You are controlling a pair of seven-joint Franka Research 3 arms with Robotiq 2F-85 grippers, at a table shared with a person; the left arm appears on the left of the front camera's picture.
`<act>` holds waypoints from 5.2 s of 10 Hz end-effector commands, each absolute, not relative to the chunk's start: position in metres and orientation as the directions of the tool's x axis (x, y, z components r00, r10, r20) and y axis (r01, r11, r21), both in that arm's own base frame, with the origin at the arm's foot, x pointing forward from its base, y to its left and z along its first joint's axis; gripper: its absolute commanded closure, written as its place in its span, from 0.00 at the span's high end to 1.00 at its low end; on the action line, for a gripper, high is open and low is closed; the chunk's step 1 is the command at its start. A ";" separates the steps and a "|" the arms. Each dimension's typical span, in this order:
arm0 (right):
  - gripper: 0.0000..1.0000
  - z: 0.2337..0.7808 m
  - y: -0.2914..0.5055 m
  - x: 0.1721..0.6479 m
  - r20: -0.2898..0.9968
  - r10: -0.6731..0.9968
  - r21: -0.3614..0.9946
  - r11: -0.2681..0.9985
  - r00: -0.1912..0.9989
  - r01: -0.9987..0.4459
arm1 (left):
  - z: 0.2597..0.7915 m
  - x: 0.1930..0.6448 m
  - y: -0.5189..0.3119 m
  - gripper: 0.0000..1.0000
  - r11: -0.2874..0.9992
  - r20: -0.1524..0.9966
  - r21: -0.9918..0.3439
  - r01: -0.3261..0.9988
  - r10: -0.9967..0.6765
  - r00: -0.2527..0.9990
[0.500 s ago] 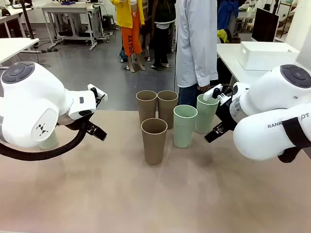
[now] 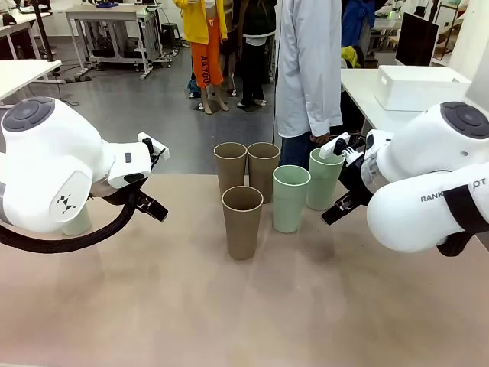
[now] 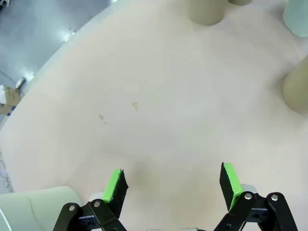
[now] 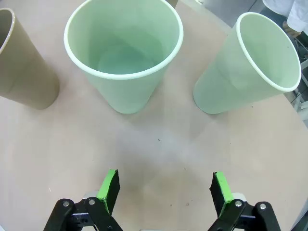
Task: Stack the cups and store them in the basket.
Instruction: Pick up two Reusable plastic cups , one in each hand.
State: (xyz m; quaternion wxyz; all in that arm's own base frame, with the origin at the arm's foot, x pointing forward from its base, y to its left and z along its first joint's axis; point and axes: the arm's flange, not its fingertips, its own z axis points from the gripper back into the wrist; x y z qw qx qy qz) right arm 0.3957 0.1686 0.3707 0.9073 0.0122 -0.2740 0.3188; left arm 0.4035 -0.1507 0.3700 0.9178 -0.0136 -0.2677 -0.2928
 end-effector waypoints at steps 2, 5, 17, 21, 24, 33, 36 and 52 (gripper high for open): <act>1.00 0.371 0.168 0.396 0.506 0.571 -0.152 0.797 0.647 -0.584 | 0.370 0.403 -0.151 1.00 0.828 0.500 0.132 0.545 -0.530 0.685; 1.00 0.371 0.169 0.396 0.505 0.572 -0.153 0.796 0.647 -0.585 | 0.370 0.403 -0.151 1.00 0.828 0.499 0.132 0.545 -0.530 0.685; 1.00 0.481 -0.052 0.335 0.729 0.572 -0.047 0.591 0.377 -0.805 | 0.475 0.369 0.096 1.00 0.293 0.745 -0.066 0.954 -0.622 0.242; 1.00 0.461 -0.088 0.313 0.800 0.490 -0.022 0.600 0.346 -0.800 | 0.455 0.341 0.138 1.00 0.276 0.858 -0.040 0.960 -0.483 0.174; 1.00 0.458 -0.094 0.312 0.819 0.449 0.006 0.616 0.358 -0.788 | 0.448 0.324 0.149 1.00 0.320 0.890 0.030 0.947 -0.439 0.121; 1.00 0.488 -0.116 0.343 0.810 0.440 0.025 0.633 0.387 -0.773 | 0.452 0.323 0.157 1.00 0.329 0.884 0.006 0.944 -0.444 0.149; 1.00 0.488 -0.116 0.343 0.810 0.440 0.025 0.633 0.387 -0.773 | 0.452 0.323 0.157 1.00 0.329 0.884 0.006 0.944 -0.444 0.149; 1.00 0.488 -0.116 0.343 0.810 0.440 0.025 0.633 0.387 -0.773 | 0.452 0.323 0.157 1.00 0.329 0.884 0.006 0.944 -0.444 0.149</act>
